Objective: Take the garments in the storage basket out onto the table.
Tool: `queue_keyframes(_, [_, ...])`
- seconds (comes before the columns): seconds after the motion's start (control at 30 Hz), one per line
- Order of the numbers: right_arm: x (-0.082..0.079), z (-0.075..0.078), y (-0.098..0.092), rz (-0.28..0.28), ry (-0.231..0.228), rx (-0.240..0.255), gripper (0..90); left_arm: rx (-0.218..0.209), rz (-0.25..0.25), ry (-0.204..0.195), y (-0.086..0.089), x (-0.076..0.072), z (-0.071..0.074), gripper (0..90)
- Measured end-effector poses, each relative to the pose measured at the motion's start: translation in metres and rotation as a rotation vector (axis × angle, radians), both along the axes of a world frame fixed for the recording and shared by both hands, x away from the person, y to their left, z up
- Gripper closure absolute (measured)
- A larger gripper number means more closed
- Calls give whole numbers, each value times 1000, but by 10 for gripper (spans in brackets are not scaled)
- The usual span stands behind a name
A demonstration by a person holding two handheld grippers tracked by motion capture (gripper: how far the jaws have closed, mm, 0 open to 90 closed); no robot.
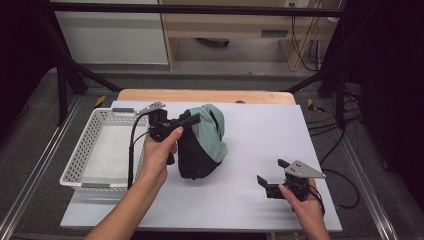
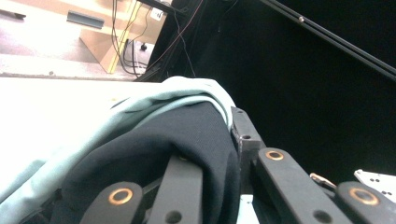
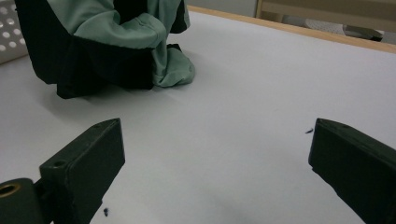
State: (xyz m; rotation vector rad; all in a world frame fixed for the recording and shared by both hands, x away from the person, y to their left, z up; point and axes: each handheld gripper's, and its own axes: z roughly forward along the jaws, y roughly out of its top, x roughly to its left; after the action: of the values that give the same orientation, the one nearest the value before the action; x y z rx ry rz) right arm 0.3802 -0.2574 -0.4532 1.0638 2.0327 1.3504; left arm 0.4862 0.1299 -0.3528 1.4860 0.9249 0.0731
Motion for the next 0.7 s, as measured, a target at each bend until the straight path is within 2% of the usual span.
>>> queue_keyframes(0.13, [2, 0, 4, 8, 1, -4, 39, 16, -9, 9, -2, 0, -8, 837])
queue_keyframes(0.2, [1, -1, 3, 11, 4, -9, 40, -10, -15, 25, -4, 0, -9, 837])
queue_keyframes(0.27, [0, -1, 1, 8, 6, -9, 40, -14, -17, 30, -5, 0, -9, 837])
queue_keyframes(0.5, [-1, 0, 0, 6, -2, 3, 39, 28, 1, 27, -8, 1, -13, 837])
queue_keyframes(0.7, [0, 0, 2, 15, 2, -3, 39, 33, -3, 39, -10, -1, -19, 835])
